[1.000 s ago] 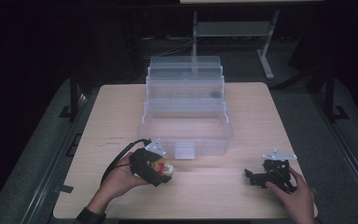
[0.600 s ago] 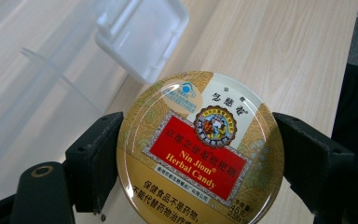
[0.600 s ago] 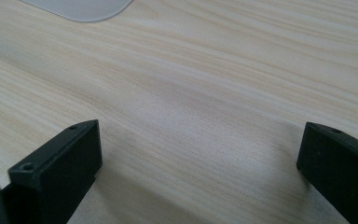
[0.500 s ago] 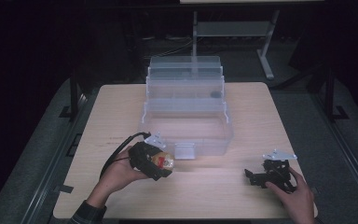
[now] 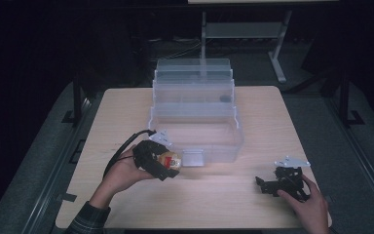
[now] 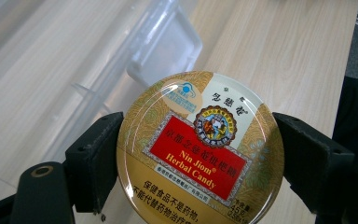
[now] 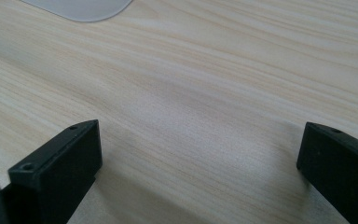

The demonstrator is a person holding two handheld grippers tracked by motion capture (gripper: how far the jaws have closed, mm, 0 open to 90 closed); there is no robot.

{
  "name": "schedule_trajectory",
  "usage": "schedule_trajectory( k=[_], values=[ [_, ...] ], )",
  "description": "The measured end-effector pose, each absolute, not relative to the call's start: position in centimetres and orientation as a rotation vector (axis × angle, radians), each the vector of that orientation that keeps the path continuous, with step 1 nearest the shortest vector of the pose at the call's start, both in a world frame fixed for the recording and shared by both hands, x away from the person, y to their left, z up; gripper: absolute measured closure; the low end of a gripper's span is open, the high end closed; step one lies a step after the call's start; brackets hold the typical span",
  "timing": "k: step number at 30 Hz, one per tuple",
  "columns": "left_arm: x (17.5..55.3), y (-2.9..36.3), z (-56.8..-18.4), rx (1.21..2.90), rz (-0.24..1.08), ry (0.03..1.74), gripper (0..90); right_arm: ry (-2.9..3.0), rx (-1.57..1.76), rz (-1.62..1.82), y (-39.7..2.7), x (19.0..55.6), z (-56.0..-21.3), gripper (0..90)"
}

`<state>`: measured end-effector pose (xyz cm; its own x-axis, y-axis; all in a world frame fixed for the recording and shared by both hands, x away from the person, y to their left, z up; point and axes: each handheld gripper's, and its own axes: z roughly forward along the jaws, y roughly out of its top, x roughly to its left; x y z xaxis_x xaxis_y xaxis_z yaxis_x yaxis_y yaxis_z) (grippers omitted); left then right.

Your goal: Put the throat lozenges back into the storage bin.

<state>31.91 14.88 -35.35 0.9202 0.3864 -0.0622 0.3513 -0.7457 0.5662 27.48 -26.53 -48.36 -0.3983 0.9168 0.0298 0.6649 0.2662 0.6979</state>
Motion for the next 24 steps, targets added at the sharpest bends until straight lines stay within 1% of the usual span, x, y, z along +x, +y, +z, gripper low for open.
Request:
schedule_trajectory(
  k=[24],
  values=[
    [35.1,15.2,-33.9,2.466,0.117,0.586,19.6,2.16,1.435,0.904,-26.5,27.5,-48.4,0.0]
  ],
)
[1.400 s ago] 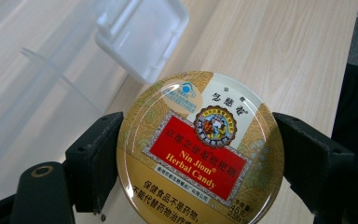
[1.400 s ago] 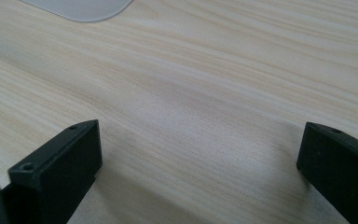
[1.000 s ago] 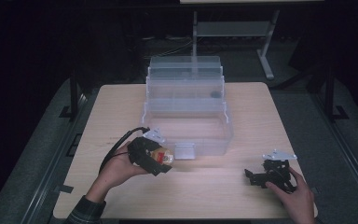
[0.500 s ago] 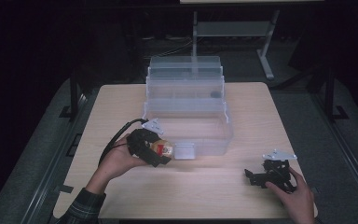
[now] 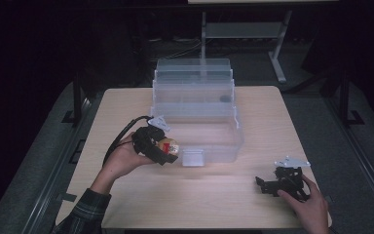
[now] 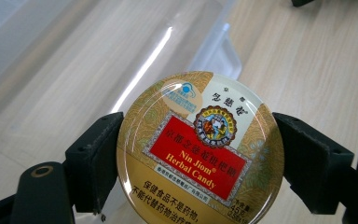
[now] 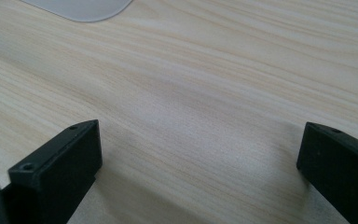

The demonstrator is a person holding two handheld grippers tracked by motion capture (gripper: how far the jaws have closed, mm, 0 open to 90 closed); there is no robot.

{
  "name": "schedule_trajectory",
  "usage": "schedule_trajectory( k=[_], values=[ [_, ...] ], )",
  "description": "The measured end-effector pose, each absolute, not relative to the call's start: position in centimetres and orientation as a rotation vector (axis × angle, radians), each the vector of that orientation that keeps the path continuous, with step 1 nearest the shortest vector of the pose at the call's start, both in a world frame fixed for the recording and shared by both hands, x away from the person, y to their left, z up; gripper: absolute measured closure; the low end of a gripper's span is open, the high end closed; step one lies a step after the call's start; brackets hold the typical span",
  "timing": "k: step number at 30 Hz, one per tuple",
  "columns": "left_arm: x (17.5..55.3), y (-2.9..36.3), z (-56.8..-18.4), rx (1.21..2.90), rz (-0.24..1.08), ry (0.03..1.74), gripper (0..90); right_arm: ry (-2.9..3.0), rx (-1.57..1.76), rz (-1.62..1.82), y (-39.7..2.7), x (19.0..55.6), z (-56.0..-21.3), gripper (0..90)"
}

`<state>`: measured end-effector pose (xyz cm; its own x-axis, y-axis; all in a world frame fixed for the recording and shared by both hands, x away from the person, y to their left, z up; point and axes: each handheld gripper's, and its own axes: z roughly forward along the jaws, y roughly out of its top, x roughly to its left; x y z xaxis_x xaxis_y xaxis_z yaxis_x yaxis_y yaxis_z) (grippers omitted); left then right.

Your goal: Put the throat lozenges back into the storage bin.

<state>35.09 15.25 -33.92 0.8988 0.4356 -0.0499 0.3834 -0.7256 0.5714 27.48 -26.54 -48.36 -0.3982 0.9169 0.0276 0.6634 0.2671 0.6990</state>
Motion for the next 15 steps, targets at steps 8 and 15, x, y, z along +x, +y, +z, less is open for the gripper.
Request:
schedule_trajectory(
  k=[8,15],
  values=[
    [36.4,15.2,-33.5,2.456,0.138,0.621,19.6,2.162,1.435,0.904,-26.5,27.5,-48.4,0.0],
    [37.4,15.2,-33.3,2.454,0.149,0.637,19.6,2.162,1.435,0.904,-26.5,27.5,-48.4,0.0]
  ],
)
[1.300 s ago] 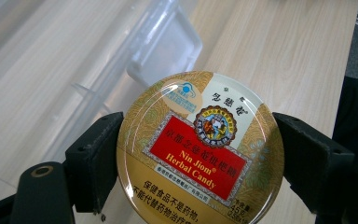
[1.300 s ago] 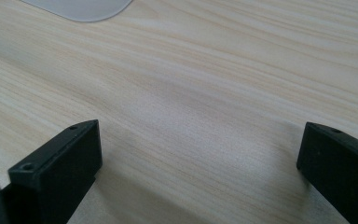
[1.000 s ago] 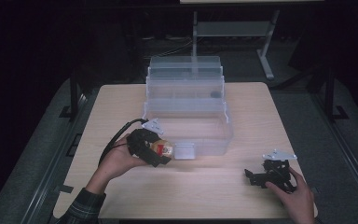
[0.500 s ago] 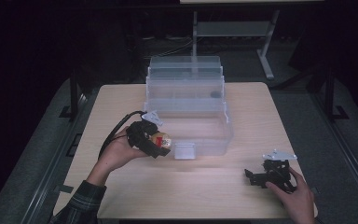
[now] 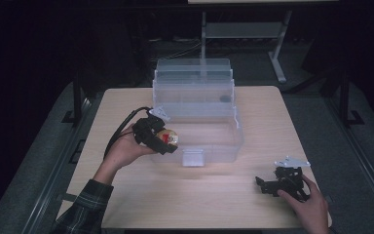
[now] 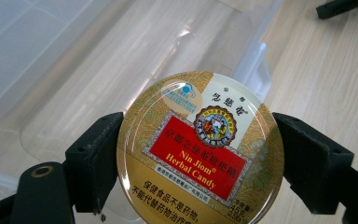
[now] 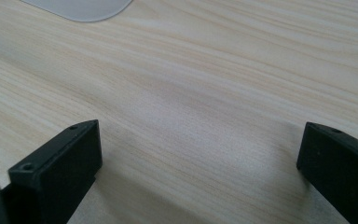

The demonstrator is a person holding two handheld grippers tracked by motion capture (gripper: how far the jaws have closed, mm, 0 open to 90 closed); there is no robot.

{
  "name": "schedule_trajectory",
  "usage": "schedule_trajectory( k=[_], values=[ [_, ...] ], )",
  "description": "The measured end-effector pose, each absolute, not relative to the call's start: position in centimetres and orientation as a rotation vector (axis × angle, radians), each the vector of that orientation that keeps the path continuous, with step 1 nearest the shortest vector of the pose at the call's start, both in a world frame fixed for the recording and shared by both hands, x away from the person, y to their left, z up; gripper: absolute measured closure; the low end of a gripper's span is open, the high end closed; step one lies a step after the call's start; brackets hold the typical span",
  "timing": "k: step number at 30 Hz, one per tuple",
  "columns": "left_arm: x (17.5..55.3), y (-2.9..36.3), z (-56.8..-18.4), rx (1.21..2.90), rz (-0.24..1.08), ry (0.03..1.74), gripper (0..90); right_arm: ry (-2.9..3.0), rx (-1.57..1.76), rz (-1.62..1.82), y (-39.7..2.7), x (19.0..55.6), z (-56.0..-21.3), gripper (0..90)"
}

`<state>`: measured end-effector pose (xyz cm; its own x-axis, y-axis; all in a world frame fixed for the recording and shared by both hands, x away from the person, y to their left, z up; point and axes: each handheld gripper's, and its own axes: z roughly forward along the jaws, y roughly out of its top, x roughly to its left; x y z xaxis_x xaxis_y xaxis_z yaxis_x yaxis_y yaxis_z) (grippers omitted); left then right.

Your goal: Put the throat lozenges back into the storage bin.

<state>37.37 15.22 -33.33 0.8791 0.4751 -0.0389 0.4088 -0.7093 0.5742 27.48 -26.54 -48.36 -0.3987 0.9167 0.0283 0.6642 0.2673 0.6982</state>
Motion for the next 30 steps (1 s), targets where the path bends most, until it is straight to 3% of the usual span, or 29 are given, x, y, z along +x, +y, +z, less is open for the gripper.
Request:
schedule_trajectory(
  k=[30],
  values=[
    [41.0,17.1,-34.8,2.453,0.192,0.783,19.5,2.162,1.435,0.903,-26.5,27.5,-48.4,0.0]
  ],
)
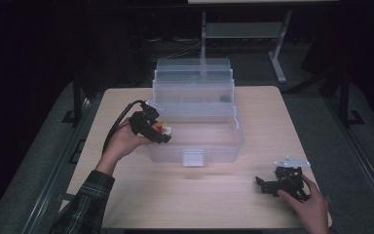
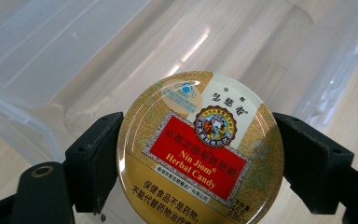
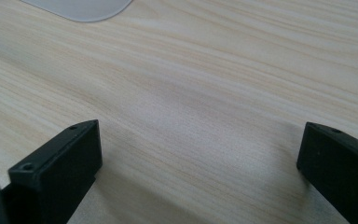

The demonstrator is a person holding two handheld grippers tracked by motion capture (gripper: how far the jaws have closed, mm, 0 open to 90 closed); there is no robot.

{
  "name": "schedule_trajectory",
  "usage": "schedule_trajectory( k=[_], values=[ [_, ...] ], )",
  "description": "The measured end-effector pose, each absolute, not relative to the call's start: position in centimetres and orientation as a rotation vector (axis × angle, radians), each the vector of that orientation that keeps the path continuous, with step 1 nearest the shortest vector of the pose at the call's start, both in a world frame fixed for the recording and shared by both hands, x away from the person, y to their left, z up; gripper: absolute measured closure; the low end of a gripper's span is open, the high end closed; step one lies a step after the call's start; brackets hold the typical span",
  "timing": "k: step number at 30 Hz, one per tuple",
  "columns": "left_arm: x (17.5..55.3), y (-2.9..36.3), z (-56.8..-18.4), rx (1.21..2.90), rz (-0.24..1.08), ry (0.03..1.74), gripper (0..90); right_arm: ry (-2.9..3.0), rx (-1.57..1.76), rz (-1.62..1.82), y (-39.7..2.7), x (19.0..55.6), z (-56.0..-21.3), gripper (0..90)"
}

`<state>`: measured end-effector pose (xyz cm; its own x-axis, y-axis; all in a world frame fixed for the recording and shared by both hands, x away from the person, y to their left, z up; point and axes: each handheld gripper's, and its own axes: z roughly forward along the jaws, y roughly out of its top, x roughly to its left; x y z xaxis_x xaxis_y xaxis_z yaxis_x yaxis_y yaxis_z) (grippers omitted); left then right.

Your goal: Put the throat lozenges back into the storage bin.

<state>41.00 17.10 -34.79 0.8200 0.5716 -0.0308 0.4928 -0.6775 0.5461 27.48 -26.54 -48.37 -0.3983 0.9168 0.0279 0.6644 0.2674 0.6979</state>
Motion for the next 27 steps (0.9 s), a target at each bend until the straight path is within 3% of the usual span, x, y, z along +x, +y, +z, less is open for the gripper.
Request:
schedule_trajectory(
  k=[27],
  values=[
    [41.3,17.7,-36.1,2.476,0.186,0.787,19.4,2.162,1.435,0.902,-26.5,27.5,-48.4,0.0]
  ],
)
